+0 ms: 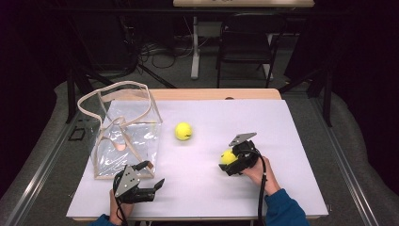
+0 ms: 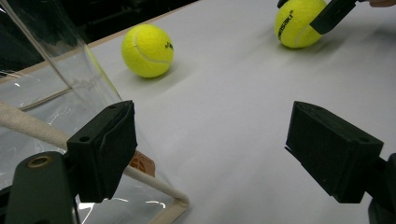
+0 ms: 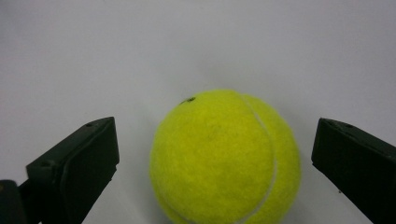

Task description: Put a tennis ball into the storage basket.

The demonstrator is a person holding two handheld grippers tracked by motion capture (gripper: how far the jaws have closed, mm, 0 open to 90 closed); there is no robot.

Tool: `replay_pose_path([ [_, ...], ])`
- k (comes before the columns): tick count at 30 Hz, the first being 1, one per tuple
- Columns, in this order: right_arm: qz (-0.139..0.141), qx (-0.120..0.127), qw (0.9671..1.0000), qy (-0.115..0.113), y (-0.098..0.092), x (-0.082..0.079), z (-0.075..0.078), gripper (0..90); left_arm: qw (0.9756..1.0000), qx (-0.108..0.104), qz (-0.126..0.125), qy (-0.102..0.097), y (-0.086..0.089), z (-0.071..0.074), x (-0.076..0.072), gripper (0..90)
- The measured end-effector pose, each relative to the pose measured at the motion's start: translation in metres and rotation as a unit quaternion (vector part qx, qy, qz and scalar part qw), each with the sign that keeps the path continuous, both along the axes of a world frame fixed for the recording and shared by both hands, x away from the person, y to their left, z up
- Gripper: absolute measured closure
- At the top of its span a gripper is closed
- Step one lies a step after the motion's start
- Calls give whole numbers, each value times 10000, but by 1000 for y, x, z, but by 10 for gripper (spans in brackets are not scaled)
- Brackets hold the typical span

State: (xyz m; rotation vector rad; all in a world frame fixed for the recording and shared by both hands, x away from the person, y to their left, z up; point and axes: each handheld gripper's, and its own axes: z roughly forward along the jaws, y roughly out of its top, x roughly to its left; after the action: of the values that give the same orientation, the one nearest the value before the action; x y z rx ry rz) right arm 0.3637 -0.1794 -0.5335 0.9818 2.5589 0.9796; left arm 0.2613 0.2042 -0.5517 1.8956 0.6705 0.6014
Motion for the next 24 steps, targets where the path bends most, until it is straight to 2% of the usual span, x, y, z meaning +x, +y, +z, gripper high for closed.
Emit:
replay_pose_path([
  [18,-17,-178,9998,46,-1,-1,-6,134,10000,4,7,16,2,0,1,159],
  [21,8,-286,9996,77,-1,-1,-7,156,10000,-9,3,8,1,0,0,159],
  [24,-5,-353,9993,75,-1,-1,-7,232,10000,25,-23,29,0,0,0,159],
])
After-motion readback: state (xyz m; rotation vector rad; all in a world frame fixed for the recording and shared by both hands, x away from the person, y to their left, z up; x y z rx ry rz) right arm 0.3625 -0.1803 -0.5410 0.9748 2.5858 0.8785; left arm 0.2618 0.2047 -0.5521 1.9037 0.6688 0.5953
